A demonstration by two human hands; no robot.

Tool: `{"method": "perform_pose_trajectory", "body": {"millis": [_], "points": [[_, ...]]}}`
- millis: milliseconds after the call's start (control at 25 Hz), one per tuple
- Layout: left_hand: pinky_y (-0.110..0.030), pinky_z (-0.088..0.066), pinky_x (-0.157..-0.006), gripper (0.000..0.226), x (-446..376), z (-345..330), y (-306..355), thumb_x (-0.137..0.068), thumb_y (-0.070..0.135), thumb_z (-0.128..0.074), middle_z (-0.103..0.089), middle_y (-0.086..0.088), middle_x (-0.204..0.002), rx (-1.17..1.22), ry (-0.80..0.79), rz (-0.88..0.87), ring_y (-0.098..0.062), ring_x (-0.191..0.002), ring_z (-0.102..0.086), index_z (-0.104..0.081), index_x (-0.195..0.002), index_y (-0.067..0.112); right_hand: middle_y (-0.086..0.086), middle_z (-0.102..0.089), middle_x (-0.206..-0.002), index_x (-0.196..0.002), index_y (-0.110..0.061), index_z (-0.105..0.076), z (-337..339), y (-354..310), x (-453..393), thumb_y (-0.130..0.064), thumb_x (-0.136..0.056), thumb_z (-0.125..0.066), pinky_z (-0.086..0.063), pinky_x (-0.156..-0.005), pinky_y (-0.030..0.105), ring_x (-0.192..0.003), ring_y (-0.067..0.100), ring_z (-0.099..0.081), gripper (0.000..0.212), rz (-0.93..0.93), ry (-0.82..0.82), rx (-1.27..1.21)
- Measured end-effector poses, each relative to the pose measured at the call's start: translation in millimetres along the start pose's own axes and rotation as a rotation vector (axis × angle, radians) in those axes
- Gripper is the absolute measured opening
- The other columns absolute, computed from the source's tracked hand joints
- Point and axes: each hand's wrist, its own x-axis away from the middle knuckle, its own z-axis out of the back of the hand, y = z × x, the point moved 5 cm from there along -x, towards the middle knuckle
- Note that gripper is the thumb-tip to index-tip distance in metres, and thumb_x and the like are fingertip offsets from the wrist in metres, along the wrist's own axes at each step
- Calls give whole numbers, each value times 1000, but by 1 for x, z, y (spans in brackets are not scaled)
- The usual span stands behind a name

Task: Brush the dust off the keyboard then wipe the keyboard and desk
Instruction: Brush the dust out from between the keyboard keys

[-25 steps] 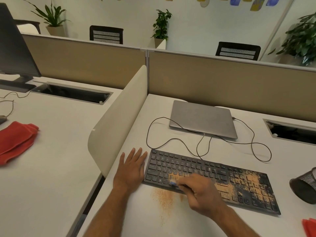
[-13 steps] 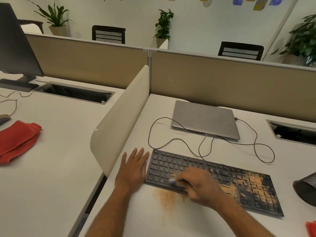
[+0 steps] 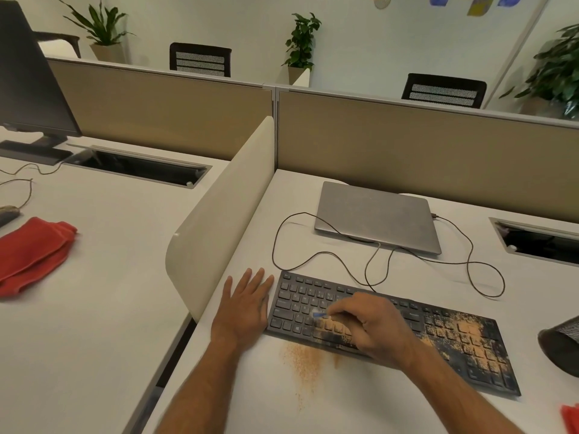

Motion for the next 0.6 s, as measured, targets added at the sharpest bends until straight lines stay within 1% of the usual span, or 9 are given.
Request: {"method": "perform_pose_trajectory", "body": {"millis": [40, 160, 240, 320, 360, 440, 480, 560, 600], "points": [[-43, 10, -124, 69, 0, 0, 0, -93, 50, 4, -9, 14, -166, 10, 8, 0, -8, -153, 6, -18, -158, 38, -16, -69, -85, -100, -30, -68, 0, 1, -1, -30, -90, -55, -51, -61, 24, -74, 2, -59, 16, -7, 16, -8], [-43, 9, -124, 69, 0, -1, -1, -93, 49, 4, -10, 14, -166, 18, 15, 1, -8, -153, 5, -21, -157, 37, -17, -68, -85, -103, -33, -65, -11, 0, 0, -32, -90, -55, -51, -62, 23, -73, 1, -59, 16, -6, -39, 46], [-44, 9, -124, 70, 0, -1, 0, -93, 49, 5, -9, 15, -166, 16, 8, 2, -8, -153, 6, -20, -158, 38, -17, -67, -81, -102, -35, -63, -15, 2, 2, -35, -90, -51, -52, -60, 27, -71, 2, -57, 18, -34, -92, 136], [-44, 8, -124, 70, 0, 0, -1, -93, 49, 4, -9, 15, -166, 17, 11, 3, -7, -153, 6, -20, -158, 38, -15, -65, -78, -99, -34, -64, -11, 5, 2, -36, -89, -47, -52, -60, 31, -70, 4, -55, 19, -72, -93, 181], [-44, 9, -124, 69, 0, -1, -1, -93, 49, 4, -9, 15, -166, 19, 11, 2, -7, -153, 6, -20, -158, 37, -15, -64, -76, -97, -33, -64, -6, 5, 1, -35, -89, -48, -51, -58, 31, -68, 5, -54, 18, -83, -68, 178], [-44, 9, -124, 69, 0, -1, -1, -94, 49, 3, -11, 14, -165, 29, 16, 0, -7, -153, 5, -21, -157, 37, -17, -63, -74, -95, -32, -65, -1, 4, -1, -34, -89, -51, -48, -56, 26, -66, 3, -53, 16, -82, 3, 125], [-43, 9, -124, 68, -1, 0, -1, -94, 49, 2, -12, 14, -165, 32, 19, -1, -8, -153, 5, -22, -157, 37, -17, -63, -75, -97, -32, -65, -2, 4, -2, -36, -90, -50, -47, -56, 23, -66, 3, -53, 17, -78, 7, 104], [-42, 10, -124, 70, 0, 0, 0, -93, 49, 4, -11, 14, -165, 27, 16, -1, -7, -153, 5, -21, -157, 37, -17, -64, -76, -101, -35, -63, -9, 4, -2, -43, -91, -42, -47, -58, 22, -67, 3, -53, 25, -80, -65, 113], [-42, 11, -124, 71, 0, 1, 0, -92, 50, 5, -10, 14, -165, 27, 14, -1, -7, -153, 6, -21, -158, 37, -16, -63, -75, -102, -36, -62, -13, 5, -1, -46, -91, -38, -48, -58, 24, -66, 4, -53, 27, -84, -100, 144]]}}
